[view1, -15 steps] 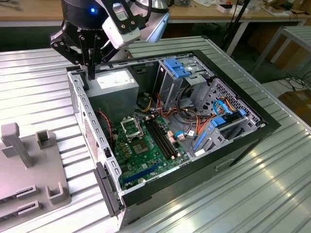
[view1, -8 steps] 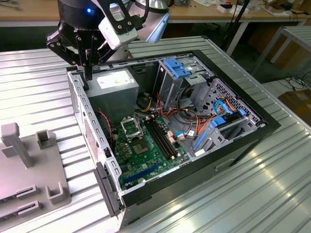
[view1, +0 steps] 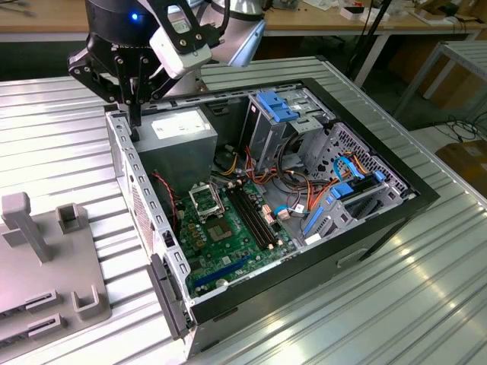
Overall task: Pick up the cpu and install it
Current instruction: 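Reach for the cpu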
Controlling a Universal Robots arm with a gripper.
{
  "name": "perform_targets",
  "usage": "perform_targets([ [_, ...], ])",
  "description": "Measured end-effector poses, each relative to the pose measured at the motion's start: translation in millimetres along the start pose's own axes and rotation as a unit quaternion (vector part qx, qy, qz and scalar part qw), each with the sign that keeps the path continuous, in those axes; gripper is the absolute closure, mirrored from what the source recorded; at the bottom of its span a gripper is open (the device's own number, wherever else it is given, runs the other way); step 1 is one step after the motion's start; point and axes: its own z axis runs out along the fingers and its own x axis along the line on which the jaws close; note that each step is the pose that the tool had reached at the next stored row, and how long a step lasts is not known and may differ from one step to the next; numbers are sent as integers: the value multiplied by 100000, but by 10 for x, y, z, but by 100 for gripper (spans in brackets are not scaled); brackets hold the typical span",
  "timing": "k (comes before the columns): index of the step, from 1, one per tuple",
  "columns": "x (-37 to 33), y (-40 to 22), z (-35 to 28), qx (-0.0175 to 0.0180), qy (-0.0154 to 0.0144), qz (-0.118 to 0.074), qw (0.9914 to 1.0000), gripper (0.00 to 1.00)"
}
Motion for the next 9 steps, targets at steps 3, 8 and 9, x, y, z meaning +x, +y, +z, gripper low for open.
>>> perform_targets([
  [3, 15, -1, 1, 4, 47, 0, 100000, 89],
  [8, 37, -3, 2, 8, 120, 3, 100000, 89],
  [9, 41, -3, 3, 9, 135, 4, 100000, 89],
])
